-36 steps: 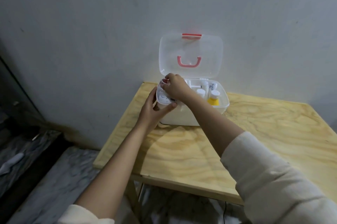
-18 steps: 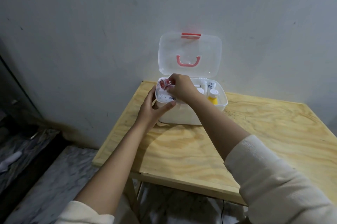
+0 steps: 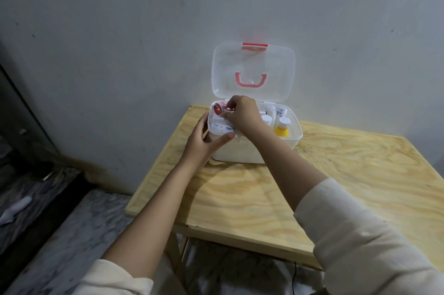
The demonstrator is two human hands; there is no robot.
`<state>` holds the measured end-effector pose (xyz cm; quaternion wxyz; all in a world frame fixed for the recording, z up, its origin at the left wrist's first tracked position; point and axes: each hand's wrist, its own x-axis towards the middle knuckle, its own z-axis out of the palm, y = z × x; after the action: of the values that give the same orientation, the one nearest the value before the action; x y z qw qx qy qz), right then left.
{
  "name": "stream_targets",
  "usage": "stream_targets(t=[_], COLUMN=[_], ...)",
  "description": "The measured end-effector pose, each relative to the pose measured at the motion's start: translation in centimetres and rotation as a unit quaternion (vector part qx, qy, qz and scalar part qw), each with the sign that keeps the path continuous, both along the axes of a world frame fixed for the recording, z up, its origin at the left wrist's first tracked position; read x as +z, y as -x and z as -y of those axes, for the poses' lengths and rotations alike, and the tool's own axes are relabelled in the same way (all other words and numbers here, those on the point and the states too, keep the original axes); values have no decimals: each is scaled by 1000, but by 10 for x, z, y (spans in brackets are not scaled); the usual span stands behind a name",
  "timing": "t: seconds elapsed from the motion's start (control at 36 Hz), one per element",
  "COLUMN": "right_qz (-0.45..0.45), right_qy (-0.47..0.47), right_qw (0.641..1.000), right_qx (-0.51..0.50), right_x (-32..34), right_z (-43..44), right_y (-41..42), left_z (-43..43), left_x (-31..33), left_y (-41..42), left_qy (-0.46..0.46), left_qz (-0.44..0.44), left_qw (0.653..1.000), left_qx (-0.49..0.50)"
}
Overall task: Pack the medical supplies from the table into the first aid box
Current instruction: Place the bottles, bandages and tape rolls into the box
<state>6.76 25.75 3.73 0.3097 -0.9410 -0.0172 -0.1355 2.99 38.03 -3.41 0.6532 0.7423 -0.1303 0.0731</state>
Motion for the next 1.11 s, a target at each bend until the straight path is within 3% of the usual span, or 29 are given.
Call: stream_targets(t=[0.5, 0.81, 1.11], right_qz=[0, 51, 22], right_qy=[-48, -70, -60], right_qw=[999, 996, 998], right_qx=[-4, -11, 9], right_x=[-1, -6, -6], right_z=[-8, -9, -10], right_y=[-11, -14, -11], left_z=[-2, -2, -1], left_x=[4, 4, 2], left_y=[5, 5, 2], left_qy=[4, -6, -9], left_qz=[-24, -27, -14], left_qw=[1000, 1000, 1000], left_qx=[-16, -8, -8])
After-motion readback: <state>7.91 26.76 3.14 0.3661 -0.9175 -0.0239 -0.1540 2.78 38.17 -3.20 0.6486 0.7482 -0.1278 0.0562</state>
